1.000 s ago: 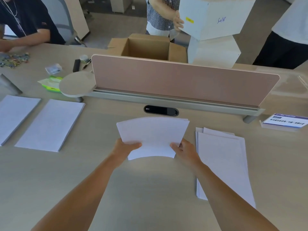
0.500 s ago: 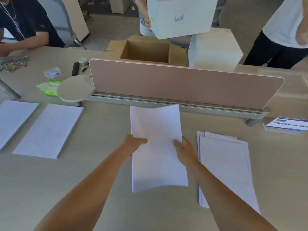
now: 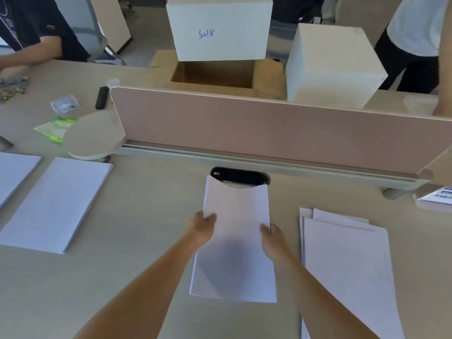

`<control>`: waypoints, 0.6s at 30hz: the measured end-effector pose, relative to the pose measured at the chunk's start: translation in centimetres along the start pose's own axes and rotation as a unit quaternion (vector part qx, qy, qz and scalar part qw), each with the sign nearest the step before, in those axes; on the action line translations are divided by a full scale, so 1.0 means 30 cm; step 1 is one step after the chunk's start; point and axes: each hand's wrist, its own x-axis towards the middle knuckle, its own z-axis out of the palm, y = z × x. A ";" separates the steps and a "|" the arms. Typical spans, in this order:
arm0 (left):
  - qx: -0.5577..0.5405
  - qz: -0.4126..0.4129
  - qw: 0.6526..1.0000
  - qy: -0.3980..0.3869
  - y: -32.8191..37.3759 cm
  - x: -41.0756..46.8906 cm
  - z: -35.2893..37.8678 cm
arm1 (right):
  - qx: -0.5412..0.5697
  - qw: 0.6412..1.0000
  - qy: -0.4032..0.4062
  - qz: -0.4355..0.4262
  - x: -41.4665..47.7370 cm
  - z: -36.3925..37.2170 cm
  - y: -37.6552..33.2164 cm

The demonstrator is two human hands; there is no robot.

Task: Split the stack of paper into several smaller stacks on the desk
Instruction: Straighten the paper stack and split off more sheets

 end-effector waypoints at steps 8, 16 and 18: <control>0.004 -0.018 0.999 0.031 -0.022 0.076 0.036 | -0.051 0.996 -0.069 -0.005 0.117 -0.040 0.020; 0.062 0.023 0.998 0.022 0.004 0.077 0.049 | -0.130 0.986 -0.106 0.019 0.134 -0.060 0.016; 0.068 0.006 0.997 0.020 0.013 0.081 0.037 | -0.156 0.980 -0.117 0.026 0.129 -0.070 -0.004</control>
